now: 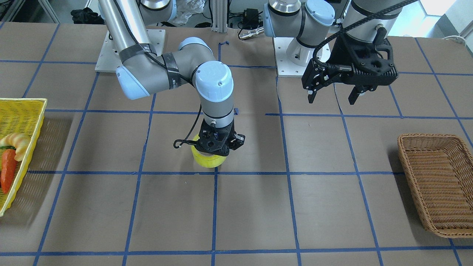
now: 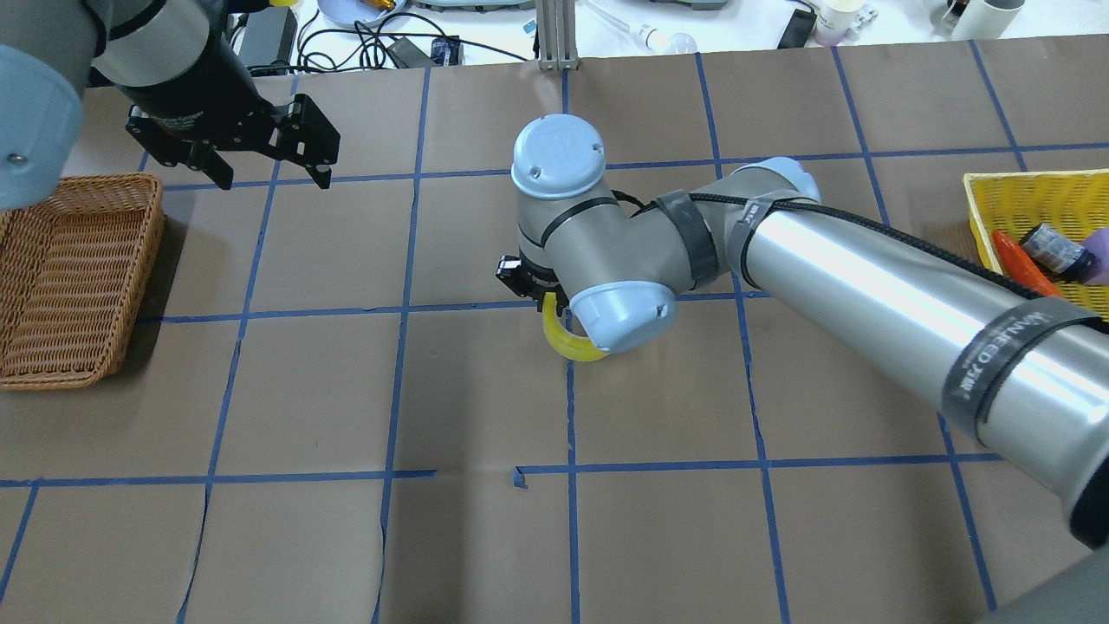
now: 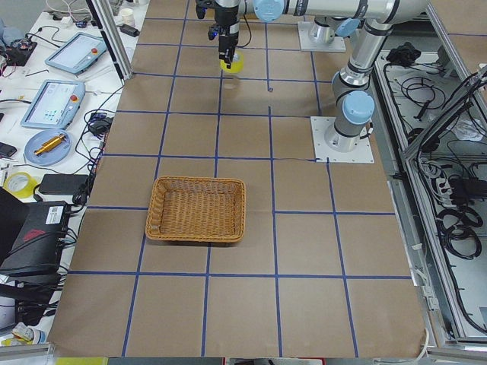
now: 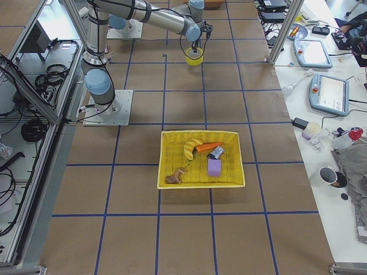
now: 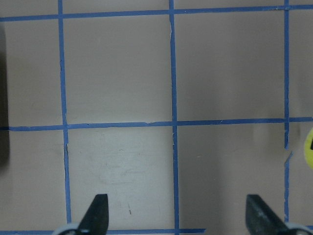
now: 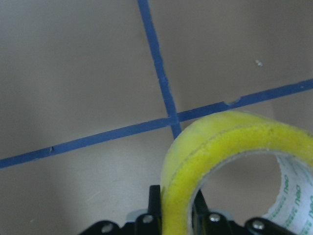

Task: Transfer tape with both arms
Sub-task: 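Lift the tape roll with the right gripper and carry it to the table center, then release the tape roll and raise the right gripper while the left arm reaches in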

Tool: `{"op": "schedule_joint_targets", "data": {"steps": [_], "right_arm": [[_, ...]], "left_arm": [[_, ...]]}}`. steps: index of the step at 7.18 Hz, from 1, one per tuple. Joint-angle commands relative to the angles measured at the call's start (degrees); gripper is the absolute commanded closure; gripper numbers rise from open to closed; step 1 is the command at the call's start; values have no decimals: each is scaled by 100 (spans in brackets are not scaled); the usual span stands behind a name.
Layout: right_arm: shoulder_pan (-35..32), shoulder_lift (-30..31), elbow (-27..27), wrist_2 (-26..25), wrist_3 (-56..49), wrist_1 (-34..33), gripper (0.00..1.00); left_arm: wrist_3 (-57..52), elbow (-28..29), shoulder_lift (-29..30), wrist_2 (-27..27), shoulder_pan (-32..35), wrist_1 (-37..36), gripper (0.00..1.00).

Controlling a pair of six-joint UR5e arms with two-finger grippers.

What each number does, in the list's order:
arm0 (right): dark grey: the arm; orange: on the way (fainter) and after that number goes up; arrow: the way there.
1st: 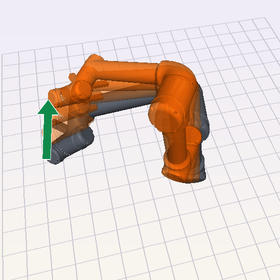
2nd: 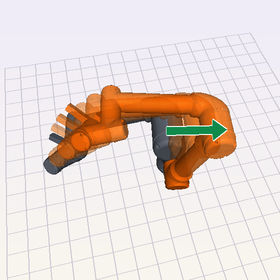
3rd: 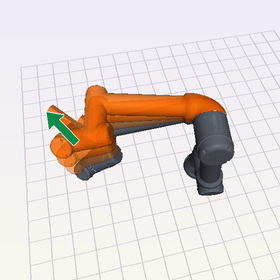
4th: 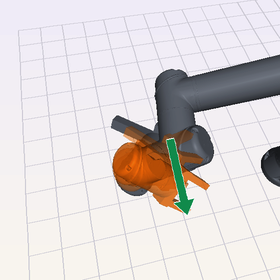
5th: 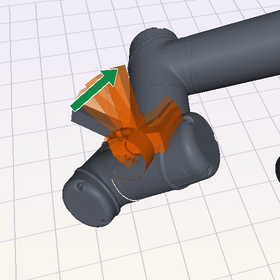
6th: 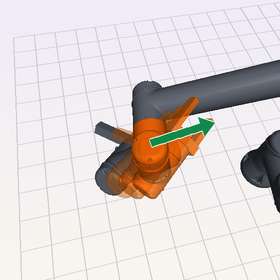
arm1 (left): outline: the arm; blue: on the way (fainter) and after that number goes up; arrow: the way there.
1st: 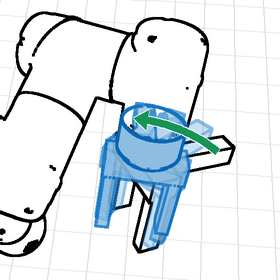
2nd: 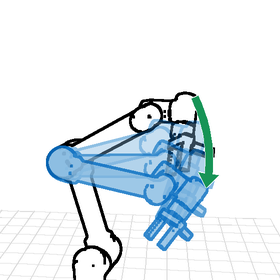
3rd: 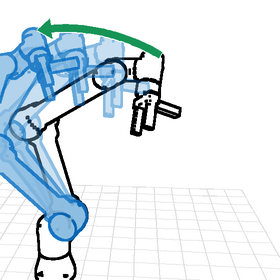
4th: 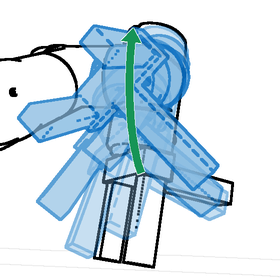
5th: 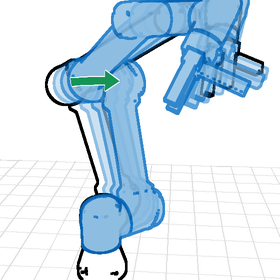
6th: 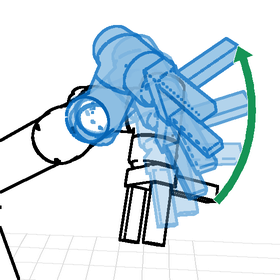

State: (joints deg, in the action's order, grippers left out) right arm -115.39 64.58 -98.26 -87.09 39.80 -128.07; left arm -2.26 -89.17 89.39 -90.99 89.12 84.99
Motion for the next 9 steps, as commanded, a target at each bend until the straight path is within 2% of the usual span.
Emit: {"op": "schedule_joint_targets", "data": {"steps": [1, 2, 3, 5, 7, 9], "right_arm": [[-229, -340, 0, 122, 141, -314, 100], [-229, -332, 0, 131, 124, -280, 35], [-212, -236, 43, 53, 81, -280, 0], [76, 368, 26, 61, -7, -97, 0], [848, 1044, 26, 61, -854, 814, 0], [1805, 1722, 44, 96, -2066, 1824, 0]], "left_arm": [[6, -4, 0, 20, 0, 0, 0], [6, 5, 9, 20, 0, 0, 0], [6, -4, 0, 20, 0, 0, 0], [6, -13, 0, -24, 0, 0, 0], [102, -56, 131, 55, 44, 18, 0], [959, -406, 245, 11, 743, -113, 0]]}}
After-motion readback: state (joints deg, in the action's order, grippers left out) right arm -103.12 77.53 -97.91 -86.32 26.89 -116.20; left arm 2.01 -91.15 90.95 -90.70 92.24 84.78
